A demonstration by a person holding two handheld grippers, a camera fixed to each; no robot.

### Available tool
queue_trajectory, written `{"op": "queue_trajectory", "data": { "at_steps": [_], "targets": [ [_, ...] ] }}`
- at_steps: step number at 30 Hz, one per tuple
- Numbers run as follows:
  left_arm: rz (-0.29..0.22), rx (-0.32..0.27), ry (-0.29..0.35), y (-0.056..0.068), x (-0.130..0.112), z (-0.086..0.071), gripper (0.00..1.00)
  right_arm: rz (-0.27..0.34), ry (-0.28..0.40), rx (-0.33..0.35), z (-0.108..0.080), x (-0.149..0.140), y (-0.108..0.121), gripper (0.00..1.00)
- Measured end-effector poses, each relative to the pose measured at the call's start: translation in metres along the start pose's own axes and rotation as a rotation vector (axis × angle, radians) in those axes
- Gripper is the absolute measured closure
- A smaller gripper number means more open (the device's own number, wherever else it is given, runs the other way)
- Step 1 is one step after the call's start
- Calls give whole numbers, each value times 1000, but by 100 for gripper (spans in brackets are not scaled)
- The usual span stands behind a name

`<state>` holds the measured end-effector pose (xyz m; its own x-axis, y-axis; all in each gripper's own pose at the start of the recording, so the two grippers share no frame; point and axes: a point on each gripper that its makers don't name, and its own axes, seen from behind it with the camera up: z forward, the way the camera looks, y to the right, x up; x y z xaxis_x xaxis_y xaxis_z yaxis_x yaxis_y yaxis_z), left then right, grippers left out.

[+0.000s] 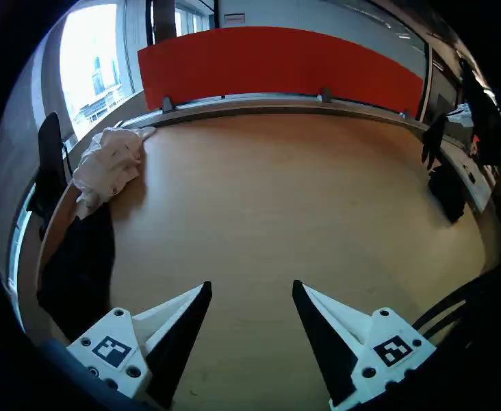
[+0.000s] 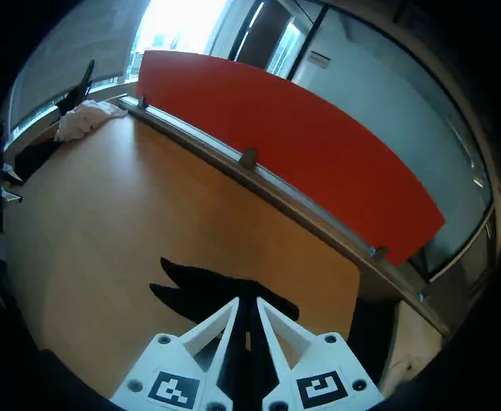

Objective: Fold towel

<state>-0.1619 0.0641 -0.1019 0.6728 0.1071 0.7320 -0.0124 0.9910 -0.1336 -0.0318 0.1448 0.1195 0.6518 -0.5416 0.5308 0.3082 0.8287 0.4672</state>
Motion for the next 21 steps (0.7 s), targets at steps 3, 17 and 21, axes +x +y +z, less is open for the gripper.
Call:
{"op": "queue_trajectory", "data": {
  "at_steps": [3,17,21],
  "targets": [
    [1,0,1,1,2,0,13,6,-5,-1,1,-3,2,96],
    [19,-9,6,8,7,0,13,12,-36,-9,-18,-33,4,96],
    [26,-15,12,10,9,-2,13,30,-51,-20,-30,-51,6,96]
  ]
}}
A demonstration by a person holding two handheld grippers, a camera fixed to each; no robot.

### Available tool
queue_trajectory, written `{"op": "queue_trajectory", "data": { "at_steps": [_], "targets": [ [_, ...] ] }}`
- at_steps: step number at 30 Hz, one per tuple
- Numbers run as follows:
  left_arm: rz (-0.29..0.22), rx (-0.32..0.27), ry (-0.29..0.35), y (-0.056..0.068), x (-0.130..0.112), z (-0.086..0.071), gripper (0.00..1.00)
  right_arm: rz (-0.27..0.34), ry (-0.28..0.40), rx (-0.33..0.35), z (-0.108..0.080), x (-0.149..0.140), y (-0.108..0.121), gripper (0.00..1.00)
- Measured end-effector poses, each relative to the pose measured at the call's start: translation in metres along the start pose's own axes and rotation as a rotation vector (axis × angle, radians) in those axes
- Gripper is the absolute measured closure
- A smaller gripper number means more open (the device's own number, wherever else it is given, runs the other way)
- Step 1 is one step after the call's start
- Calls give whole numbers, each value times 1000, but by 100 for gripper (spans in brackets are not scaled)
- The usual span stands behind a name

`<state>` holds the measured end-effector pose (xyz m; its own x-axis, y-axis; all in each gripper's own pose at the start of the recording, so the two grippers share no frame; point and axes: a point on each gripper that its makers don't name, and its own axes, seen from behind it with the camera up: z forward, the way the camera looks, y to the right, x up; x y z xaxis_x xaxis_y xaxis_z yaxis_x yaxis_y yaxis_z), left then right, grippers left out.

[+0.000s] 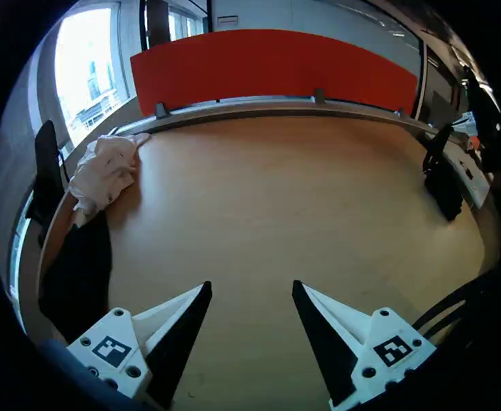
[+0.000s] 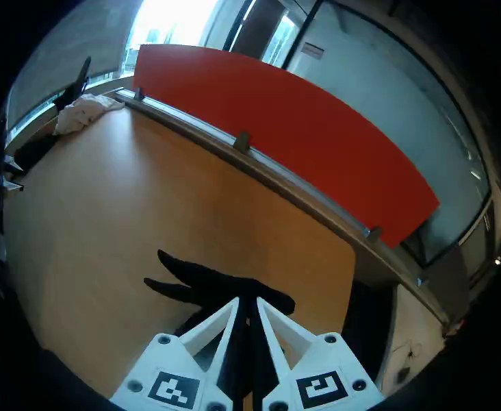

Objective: Fold towel

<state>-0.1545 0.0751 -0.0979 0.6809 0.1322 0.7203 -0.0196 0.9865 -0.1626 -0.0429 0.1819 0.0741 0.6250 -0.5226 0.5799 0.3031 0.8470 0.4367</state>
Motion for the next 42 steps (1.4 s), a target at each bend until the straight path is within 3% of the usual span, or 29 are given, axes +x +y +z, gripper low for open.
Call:
{"op": "queue_trajectory", "data": {
  "at_steps": [9,18,29,42],
  "targets": [
    [13,-12,4,6,-2,-4,13,47,-58,-24,-21,-54,4,96],
    [22,-18,3,8,-6,-9,13,82,-93,-33,-34,-87,-1,96],
    [19,-11,8,2,-8,-15,13,95,-144,-37,-38,-117,-9,96],
    [21,-4,3,-2,-11,-17,13,136,-227,-46,-30,-159,-11,96]
  ]
}}
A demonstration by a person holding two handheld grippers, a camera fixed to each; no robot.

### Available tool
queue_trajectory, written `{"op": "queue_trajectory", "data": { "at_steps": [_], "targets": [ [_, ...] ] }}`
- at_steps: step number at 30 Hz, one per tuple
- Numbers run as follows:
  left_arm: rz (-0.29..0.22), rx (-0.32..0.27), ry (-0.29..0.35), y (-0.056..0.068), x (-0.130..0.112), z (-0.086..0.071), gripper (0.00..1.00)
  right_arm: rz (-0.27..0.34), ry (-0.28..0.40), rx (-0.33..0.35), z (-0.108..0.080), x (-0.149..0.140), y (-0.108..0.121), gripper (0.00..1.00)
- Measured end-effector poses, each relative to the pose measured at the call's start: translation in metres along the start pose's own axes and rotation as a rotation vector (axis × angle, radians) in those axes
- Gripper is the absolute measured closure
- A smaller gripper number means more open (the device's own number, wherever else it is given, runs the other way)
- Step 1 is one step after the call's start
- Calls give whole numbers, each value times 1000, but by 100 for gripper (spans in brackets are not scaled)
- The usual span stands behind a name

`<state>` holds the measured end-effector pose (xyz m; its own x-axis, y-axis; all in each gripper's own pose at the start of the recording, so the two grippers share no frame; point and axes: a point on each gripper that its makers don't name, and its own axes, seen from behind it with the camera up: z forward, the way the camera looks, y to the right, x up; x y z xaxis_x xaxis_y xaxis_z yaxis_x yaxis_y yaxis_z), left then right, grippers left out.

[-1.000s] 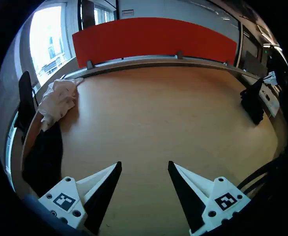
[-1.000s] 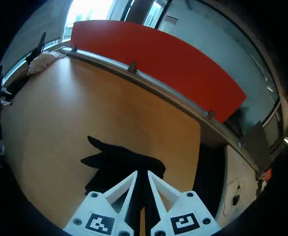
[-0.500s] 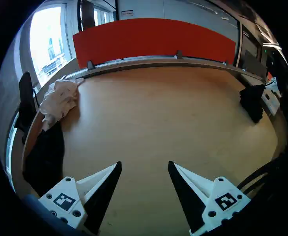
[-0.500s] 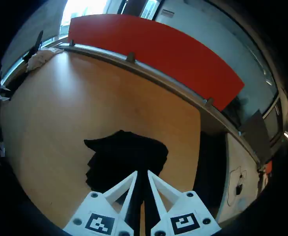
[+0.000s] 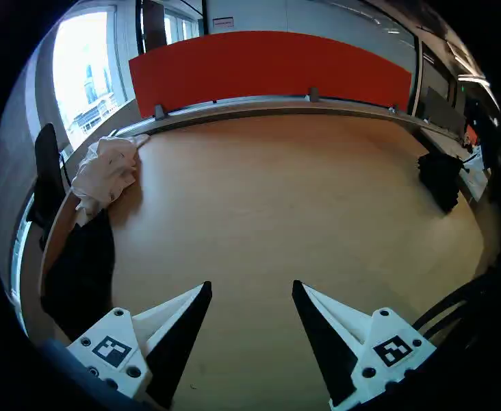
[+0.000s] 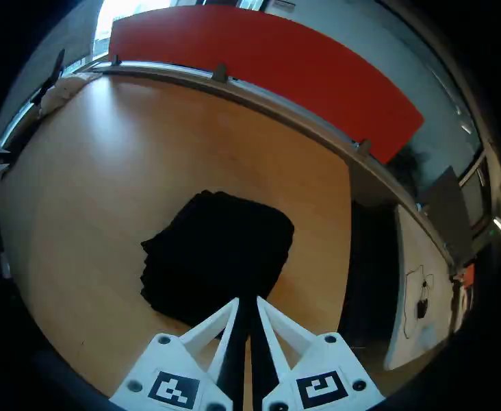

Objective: Fold towel

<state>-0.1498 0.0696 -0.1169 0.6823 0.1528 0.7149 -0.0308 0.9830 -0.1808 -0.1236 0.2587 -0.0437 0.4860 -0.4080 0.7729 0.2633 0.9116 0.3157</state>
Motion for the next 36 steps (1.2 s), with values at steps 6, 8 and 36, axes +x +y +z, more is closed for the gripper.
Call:
{"op": "queue_trajectory", "data": {
  "at_steps": [6,8,36],
  "targets": [
    [0,2,-1,-1,1,1,13,10,-32,-5,6,-13,1,96],
    [0,3,-2,-2,1,1,13,17,-47,-9,9,-18,2,96],
    [10,20,-19,-2,1,7,13,97,-170,-16,42,-61,0,96]
  ]
}}
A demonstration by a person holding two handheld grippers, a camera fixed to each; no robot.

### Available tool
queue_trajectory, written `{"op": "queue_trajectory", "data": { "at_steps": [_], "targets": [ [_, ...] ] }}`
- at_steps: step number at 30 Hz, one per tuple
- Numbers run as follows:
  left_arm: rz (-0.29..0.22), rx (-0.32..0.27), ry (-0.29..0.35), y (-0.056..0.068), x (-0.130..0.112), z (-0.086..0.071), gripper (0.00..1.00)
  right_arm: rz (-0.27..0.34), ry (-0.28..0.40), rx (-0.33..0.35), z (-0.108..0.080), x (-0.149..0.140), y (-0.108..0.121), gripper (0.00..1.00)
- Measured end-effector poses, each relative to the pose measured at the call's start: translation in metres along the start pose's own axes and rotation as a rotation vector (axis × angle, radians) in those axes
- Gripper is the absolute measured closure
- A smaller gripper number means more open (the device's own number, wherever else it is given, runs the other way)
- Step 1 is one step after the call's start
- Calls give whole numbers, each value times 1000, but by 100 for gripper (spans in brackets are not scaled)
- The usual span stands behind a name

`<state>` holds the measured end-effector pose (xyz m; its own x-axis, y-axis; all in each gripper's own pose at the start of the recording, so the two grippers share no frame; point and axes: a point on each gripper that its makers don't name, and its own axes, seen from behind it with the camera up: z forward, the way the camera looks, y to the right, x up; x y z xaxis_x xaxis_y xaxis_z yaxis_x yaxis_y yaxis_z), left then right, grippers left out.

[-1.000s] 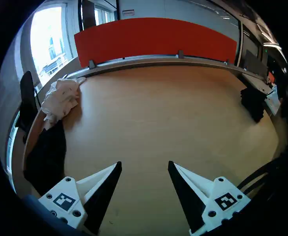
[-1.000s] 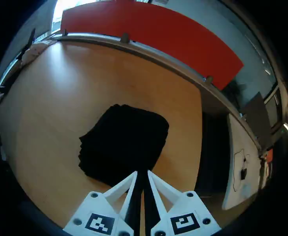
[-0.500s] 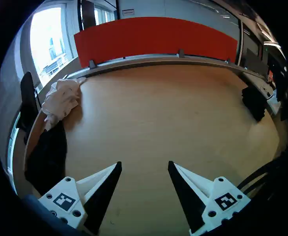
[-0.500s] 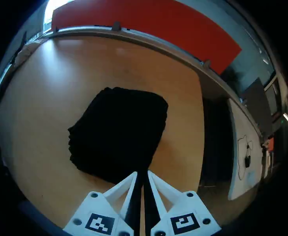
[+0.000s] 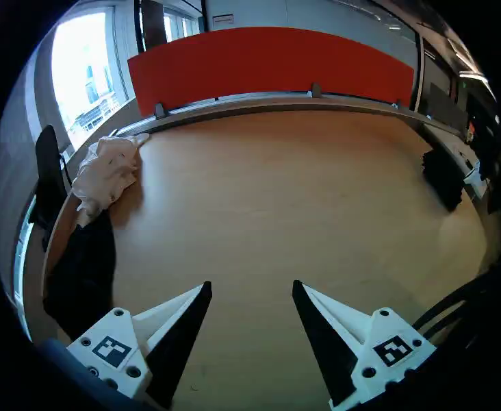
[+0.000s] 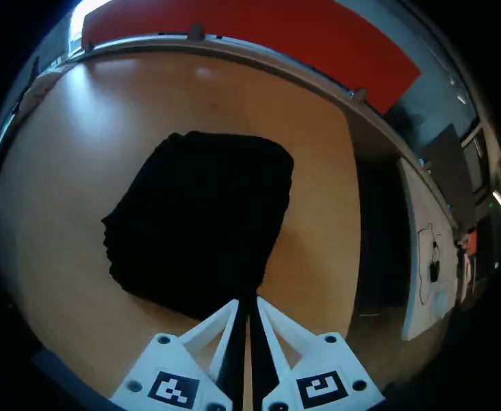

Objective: Fold towel

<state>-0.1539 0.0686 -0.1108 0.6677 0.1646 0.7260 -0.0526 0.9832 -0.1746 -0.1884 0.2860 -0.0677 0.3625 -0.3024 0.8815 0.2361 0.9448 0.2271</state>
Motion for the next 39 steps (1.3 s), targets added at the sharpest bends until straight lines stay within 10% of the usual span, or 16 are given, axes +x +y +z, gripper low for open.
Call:
{"op": "queue_trajectory", "data": {
  "at_steps": [39],
  "targets": [
    [-7,11,-4,-4,-9,-6,13,30,-25,-26,7,-10,-1,95]
  ]
}}
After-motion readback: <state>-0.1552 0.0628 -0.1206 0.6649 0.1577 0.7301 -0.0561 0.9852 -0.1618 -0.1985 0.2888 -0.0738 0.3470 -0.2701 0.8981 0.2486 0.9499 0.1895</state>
